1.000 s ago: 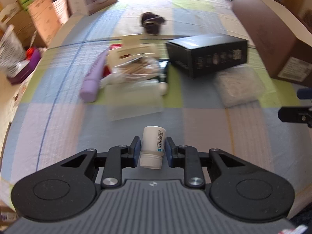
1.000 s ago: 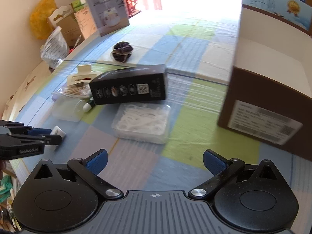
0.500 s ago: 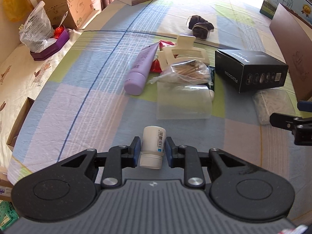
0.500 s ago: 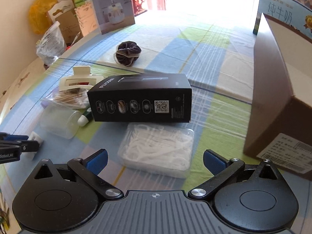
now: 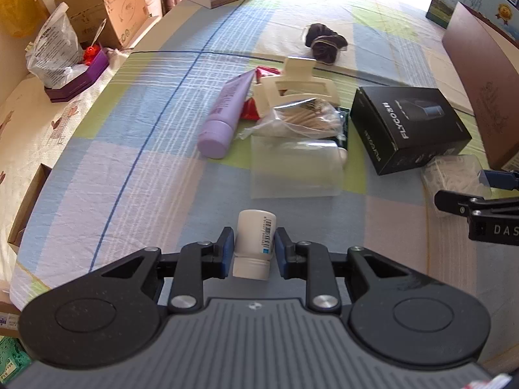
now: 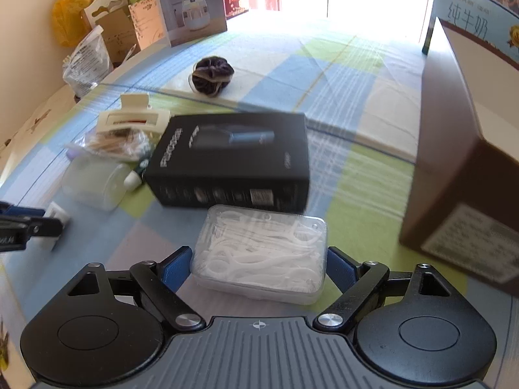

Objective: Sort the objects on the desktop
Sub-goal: 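Carry the pill bottle and floss box with both tools over the brown cardboard box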

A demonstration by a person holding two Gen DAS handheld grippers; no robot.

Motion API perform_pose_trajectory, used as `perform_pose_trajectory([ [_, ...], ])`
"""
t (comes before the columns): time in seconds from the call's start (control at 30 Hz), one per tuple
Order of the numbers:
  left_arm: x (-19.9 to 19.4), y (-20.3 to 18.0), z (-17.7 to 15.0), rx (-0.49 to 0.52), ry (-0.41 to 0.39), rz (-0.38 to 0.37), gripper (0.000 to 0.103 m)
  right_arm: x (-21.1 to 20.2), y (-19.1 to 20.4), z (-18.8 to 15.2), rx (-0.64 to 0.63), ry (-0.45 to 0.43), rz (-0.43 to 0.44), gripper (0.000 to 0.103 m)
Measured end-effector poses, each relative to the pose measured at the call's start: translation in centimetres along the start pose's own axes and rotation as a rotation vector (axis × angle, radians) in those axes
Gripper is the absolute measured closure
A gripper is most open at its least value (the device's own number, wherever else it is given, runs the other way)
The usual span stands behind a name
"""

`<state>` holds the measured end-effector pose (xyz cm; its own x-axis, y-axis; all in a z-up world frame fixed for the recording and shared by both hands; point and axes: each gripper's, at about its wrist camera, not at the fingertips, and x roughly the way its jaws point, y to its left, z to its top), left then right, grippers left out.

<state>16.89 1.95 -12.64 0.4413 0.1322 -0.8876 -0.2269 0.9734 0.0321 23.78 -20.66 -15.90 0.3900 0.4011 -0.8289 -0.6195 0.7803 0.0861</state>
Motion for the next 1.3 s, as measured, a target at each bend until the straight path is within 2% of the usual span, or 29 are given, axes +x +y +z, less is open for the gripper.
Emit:
perform_pose_trajectory([
  [0.23, -0.6, -1.8, -0.4, 0.046, 0.004, -0.05, 0.08, -2.7, -1.9, -2.1, 0.052, 0.044, 0.041, 0.018],
  [0.7, -3.6, -7.3, 1.5, 0.186, -0.061, -0.161, 0.08, -8.7, -5.2, -3.4, 0.158, -0.025, 0.039, 0.018],
  [1.0, -5.6, -11.6, 3.6, 0.28, -0.123, -0.239, 0.08, -13.2, -7.5, -3.0, 0.209, -0.119, 0.027, 0.018],
  [1.3, -7.4, -19.4, 7.5, 0.401, -0.198, -0.386, 0.08, -17.9, -13.7, -1.3, 0.307, -0.239, -0.041, 0.018],
])
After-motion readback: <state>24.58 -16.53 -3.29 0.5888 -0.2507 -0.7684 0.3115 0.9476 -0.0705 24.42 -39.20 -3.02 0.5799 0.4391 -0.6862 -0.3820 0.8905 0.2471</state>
